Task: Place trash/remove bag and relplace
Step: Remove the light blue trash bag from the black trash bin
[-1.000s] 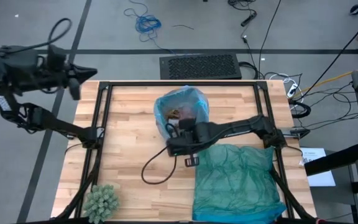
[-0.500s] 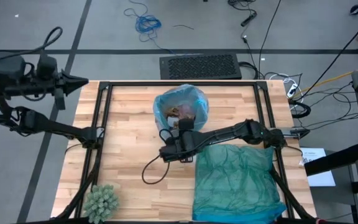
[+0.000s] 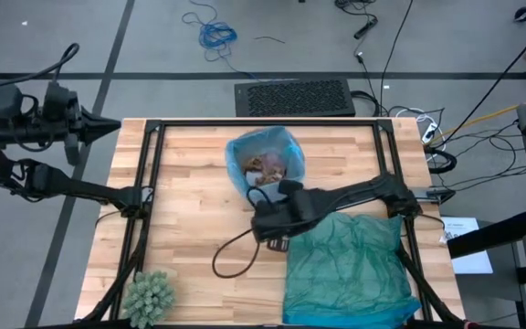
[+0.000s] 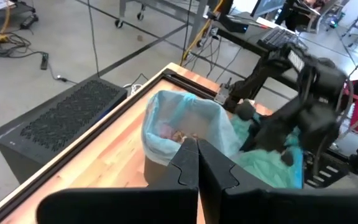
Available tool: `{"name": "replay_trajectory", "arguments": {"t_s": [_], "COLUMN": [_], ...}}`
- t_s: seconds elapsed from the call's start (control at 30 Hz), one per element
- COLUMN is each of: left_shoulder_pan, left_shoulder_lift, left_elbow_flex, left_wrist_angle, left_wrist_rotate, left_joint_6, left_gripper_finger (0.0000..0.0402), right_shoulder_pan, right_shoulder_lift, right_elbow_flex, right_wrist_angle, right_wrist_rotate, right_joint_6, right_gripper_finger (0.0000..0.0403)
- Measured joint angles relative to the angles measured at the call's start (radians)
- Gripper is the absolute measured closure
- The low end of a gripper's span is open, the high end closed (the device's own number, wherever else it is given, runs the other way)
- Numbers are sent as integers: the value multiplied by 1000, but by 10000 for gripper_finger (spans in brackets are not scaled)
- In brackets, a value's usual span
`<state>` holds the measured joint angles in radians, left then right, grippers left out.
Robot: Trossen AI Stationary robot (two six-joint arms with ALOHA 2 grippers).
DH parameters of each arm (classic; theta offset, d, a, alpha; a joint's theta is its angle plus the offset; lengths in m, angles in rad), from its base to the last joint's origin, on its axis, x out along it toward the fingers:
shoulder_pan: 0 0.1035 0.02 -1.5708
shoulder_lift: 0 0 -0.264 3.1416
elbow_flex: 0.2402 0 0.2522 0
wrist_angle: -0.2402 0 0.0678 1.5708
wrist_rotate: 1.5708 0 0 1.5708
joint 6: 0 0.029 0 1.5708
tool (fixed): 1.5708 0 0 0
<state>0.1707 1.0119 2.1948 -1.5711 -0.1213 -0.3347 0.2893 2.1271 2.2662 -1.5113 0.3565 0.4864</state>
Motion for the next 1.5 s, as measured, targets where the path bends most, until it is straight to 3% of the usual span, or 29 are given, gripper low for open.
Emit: {"name": "replay_trajectory", "arguments": {"t_s": [0.23,0.5,0.73,0.97,1.17,1.27,1.37,1.5], "left_shoulder_pan": [0,0,0,0,-1,-12,-35,-49], "left_shoulder_lift": [40,89,141,209,306,351,393,408], "left_elbow_flex": [0,-1,-1,0,0,0,-2,-1], "left_wrist_angle": [16,103,124,167,242,286,304,310], "left_wrist_rotate": [27,139,153,64,4,2,3,-12], "left_joint_6": [8,52,53,9,-91,-126,-152,-130], "left_gripper_finger": [402,402,402,402,402,402,402,402], "right_shoulder_pan": [-8,-119,-258,-415,-550,-600,-657,-739], "right_shoulder_lift": [-100,-149,-148,-166,-225,-268,-312,-316], "right_elbow_flex": [0,0,0,0,0,0,2,1], "right_wrist_angle": [180,445,504,536,535,485,305,67], "right_wrist_rotate": [-52,-67,-202,-428,-665,-731,-693,-586], "right_joint_6": [74,22,7,-71,-154,-203,-257,-295], "right_gripper_finger": [402,403,403,373,278,231,204,201]}}
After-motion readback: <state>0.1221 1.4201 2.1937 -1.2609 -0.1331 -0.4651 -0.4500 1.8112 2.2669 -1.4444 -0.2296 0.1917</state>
